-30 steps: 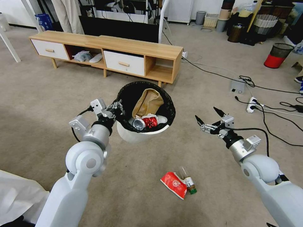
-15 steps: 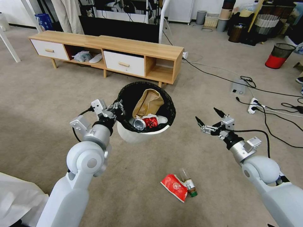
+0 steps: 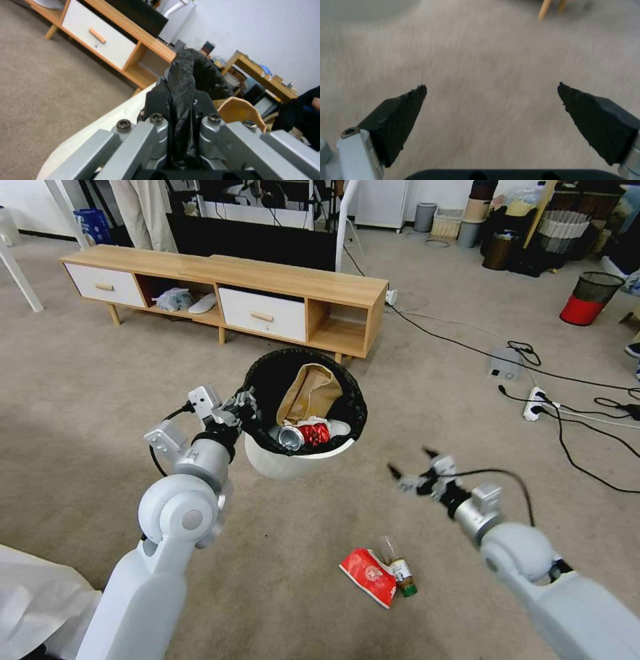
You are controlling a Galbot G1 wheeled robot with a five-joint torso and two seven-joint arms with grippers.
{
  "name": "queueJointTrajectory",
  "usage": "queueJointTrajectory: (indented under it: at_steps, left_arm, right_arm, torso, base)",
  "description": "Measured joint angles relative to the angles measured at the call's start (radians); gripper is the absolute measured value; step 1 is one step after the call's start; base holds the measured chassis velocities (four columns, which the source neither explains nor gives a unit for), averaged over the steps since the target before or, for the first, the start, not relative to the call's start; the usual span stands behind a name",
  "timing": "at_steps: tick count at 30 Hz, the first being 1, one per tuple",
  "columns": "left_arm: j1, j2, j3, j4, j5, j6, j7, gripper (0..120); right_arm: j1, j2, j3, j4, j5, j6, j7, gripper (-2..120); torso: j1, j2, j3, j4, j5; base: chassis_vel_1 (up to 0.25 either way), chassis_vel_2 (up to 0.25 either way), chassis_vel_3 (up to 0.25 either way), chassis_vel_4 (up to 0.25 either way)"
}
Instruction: Pick up the trash bin and place the garbage on the floor into it.
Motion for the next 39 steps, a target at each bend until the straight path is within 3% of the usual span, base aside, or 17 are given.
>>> queueJointTrajectory:
  at_steps: [3, 4, 6, 10, 12, 14, 27, 39]
  left_arm:
    - [0.004, 0.003, -0.008, 0.0, 0.0, -0.001, 0.0, 7]
    - [0.004, 0.003, -0.008, 0.0, 0.0, -0.001, 0.0, 7]
    - [0.008, 0.003, -0.009, 0.0, -0.001, -0.001, 0.001, 7]
    - [0.011, 0.003, -0.008, 0.0, -0.001, -0.001, 0.001, 7]
    - [0.013, 0.003, -0.007, 0.0, -0.001, -0.002, 0.002, 7]
    - [0.015, 0.004, -0.007, 0.0, -0.001, -0.002, 0.002, 7]
    - [0.028, 0.007, -0.008, -0.006, 0.001, -0.003, 0.003, 7]
    - [0.04, 0.004, -0.003, -0.005, 0.01, -0.004, 0.006, 7]
  right_arm:
    - [-0.006, 0.007, -0.049, -0.033, 0.006, -0.145, 0.0, 100]
    - [-0.006, 0.007, -0.049, -0.033, 0.006, -0.145, 0.0, 100]
    - [-0.015, 0.017, -0.067, -0.042, 0.021, -0.287, 0.008, 100]
    - [-0.015, 0.031, -0.071, -0.051, 0.023, -0.385, 0.012, 100]
    - [-0.012, 0.049, -0.074, -0.072, 0.023, -0.493, 0.017, 100]
    - [-0.012, 0.059, -0.075, -0.093, 0.01, -0.521, 0.013, 100]
    - [-0.012, 0.077, -0.106, -0.206, 0.036, -0.519, 0.01, 100]
    - [0.041, 0.099, -0.107, -0.291, 0.028, -0.416, -0.039, 100]
  torso:
    - [0.0, 0.0, 0.0, -0.0001, 0.0]
    - [0.0, 0.0, 0.0, -0.0001, 0.0]
    - [0.0, 0.0, 0.0, -0.0002, 0.0]
    - [0.0, 0.0, 0.0, -0.0002, -0.0001]
    - [0.0, 0.0, 0.0, -0.0001, -0.0001]
    - [0.0, 0.0, 0.0, -0.0002, 0.0]
    - [0.0, 0.0, 0.0, -0.0002, 0.0]
    - [0.0, 0.0, 0.0, -0.0001, 0.0]
  base:
    - [0.0, 0.0, 0.0, 0.0]
    - [0.0, 0.0, 0.0, 0.0]
    - [0.0, 0.0, 0.0, 0.0]
    - [0.0, 0.0, 0.0, 0.0]
    - [0.0, 0.0, 0.0, 0.0]
    - [0.0, 0.0, 0.0, 0.0]
    - [0.0, 0.0, 0.0, 0.0]
    - [0.0, 0.0, 0.0, 0.0]
